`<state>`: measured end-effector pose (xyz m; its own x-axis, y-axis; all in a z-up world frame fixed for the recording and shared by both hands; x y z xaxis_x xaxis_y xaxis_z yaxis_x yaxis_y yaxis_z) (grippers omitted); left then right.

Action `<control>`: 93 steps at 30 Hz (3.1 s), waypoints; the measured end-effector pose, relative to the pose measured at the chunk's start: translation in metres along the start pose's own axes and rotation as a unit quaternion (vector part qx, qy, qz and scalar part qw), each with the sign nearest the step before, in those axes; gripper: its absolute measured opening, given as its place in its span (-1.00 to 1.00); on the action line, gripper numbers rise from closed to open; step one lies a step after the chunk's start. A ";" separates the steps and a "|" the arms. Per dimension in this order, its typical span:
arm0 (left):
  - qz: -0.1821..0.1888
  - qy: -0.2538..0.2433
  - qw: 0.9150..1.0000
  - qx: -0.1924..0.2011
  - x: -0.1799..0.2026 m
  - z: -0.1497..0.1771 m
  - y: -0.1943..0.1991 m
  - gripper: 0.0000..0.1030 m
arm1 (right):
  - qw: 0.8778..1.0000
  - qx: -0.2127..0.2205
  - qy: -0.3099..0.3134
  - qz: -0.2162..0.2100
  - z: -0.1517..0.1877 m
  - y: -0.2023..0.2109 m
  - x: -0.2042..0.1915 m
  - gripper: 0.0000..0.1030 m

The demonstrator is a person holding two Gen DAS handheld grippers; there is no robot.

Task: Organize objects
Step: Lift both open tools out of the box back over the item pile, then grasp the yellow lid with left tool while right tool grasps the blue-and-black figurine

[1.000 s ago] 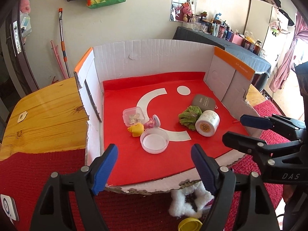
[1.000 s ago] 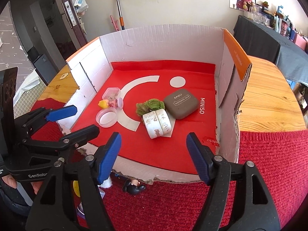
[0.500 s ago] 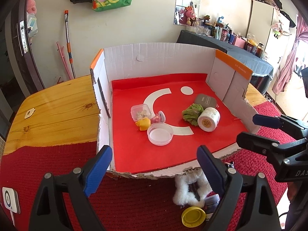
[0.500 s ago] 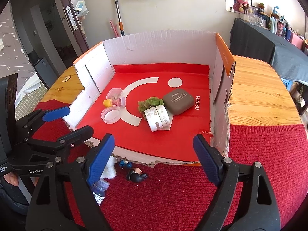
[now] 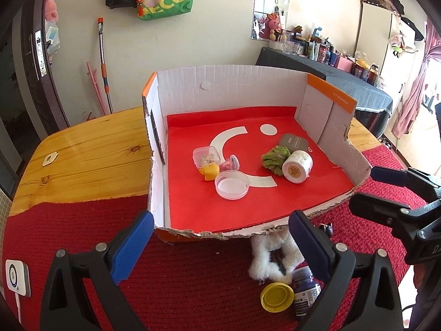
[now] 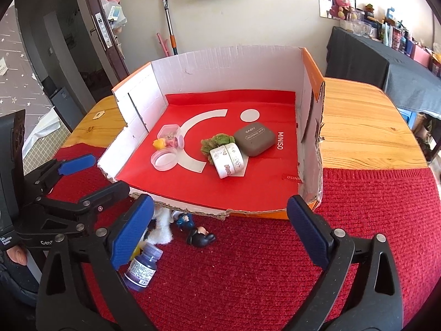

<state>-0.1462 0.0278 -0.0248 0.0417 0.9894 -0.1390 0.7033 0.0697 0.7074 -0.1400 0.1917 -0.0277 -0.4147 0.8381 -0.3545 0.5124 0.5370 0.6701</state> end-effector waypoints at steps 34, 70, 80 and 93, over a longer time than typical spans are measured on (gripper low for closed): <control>0.003 -0.001 1.000 0.009 -0.002 0.045 0.028 0.99 | 1.000 -0.002 0.000 0.003 0.041 0.014 -0.017 0.99; 0.046 -0.039 0.998 -0.030 0.025 0.084 0.010 0.46 | 0.999 -0.048 0.003 -0.004 0.048 -0.033 -0.002 0.16; 0.056 -0.033 0.997 -0.027 0.029 0.082 0.009 0.22 | 0.999 -0.052 0.012 -0.008 0.043 -0.041 -0.002 -0.01; 0.069 -0.036 0.997 -0.024 0.036 0.081 0.012 -0.39 | 0.998 -0.056 0.033 -0.006 0.045 -0.048 -0.009 -0.43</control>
<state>-0.0789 0.0542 -0.0780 0.1882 0.9784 -0.0860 0.6524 -0.0591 0.7555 -0.1273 0.1632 -0.0857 -0.4703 0.8218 -0.3217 0.4216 0.5294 0.7362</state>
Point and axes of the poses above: each gripper's, at about its wrist camera, not at the fingertips, and y roughly against the way its jaws point, x to its right, z to its underside, the point moved 6 cm from there along -y, roughly the way its jaws point, and after that the axes turned 14 degrees about -z, right-handed, at the moved point
